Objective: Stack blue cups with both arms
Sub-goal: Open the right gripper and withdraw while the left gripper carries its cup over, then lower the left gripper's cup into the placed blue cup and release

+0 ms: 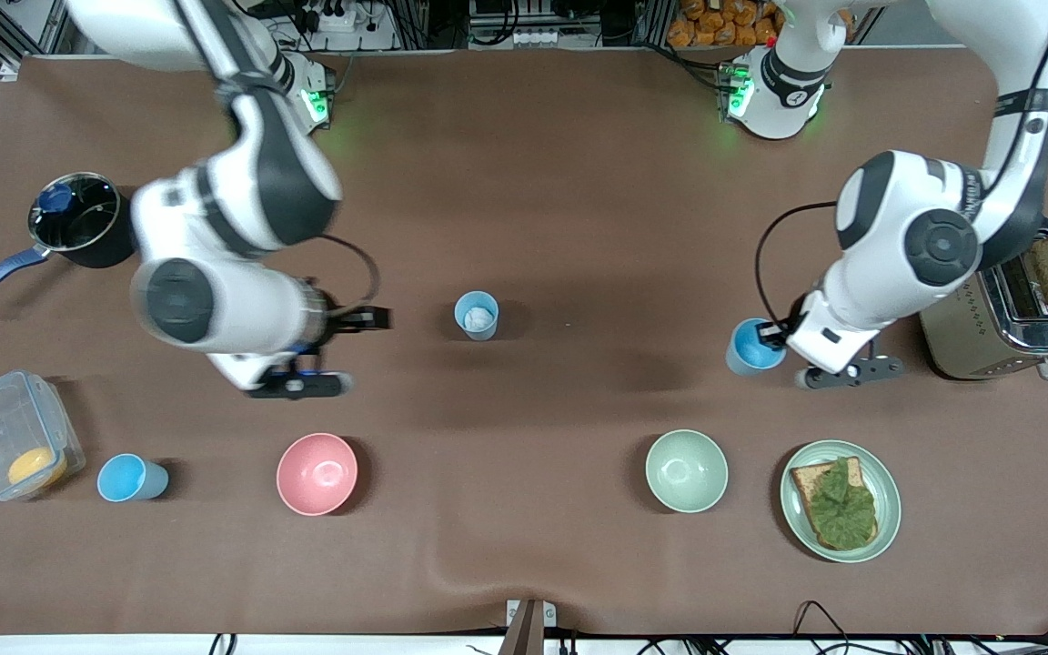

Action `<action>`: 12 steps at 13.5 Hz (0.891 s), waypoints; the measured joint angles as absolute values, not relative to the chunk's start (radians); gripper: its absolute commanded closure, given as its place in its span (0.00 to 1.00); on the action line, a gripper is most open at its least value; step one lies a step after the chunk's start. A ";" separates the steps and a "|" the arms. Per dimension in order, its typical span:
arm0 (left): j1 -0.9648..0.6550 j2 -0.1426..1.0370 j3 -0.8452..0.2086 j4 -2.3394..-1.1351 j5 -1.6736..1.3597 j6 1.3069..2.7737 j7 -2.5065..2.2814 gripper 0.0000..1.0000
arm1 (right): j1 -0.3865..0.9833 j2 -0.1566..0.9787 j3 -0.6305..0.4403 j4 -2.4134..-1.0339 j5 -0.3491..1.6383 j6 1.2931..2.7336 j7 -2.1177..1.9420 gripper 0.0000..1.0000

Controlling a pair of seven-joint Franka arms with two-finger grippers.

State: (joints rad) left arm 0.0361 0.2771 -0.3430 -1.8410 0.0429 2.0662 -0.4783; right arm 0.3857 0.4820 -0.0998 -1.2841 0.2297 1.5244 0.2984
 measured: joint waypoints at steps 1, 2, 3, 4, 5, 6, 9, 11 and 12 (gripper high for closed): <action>0.026 0.279 -0.355 -1.840 0.043 2.066 -0.520 1.00 | 0.355 0.451 -0.100 -1.297 0.212 1.511 0.289 0.00; 0.009 0.281 -0.361 -1.839 0.043 2.066 -0.563 1.00 | 0.332 0.415 -0.100 -1.320 0.178 1.508 0.279 0.00; -0.016 0.286 -0.364 -1.835 0.043 2.066 -0.611 1.00 | 0.314 0.374 -0.100 -1.352 0.130 1.514 0.266 0.00; -0.043 0.293 -0.365 -1.829 0.043 2.066 -0.660 1.00 | 0.300 0.330 -0.100 -1.387 0.089 1.528 0.257 0.00; -0.072 0.301 -0.366 -1.820 0.043 2.066 -0.712 1.00 | 0.277 0.282 -0.100 -1.426 0.066 1.545 0.241 0.00; -0.099 0.310 -0.367 -1.808 0.043 2.066 -0.765 1.00 | 0.247 0.234 -0.100 -1.462 0.054 1.555 0.217 0.00; -0.174 0.338 -0.370 -1.780 0.043 2.067 -0.920 1.00 | 0.136 0.110 -0.101 -1.522 0.043 1.555 0.146 0.00; -0.224 0.355 -0.372 -1.771 0.043 2.069 -1.017 1.00 | 0.095 0.053 -0.101 -1.535 0.042 1.541 0.136 0.00; -0.253 0.363 -0.373 -1.765 0.042 2.075 -1.055 1.00 | 0.091 0.035 -0.101 -1.540 0.040 1.523 0.136 0.00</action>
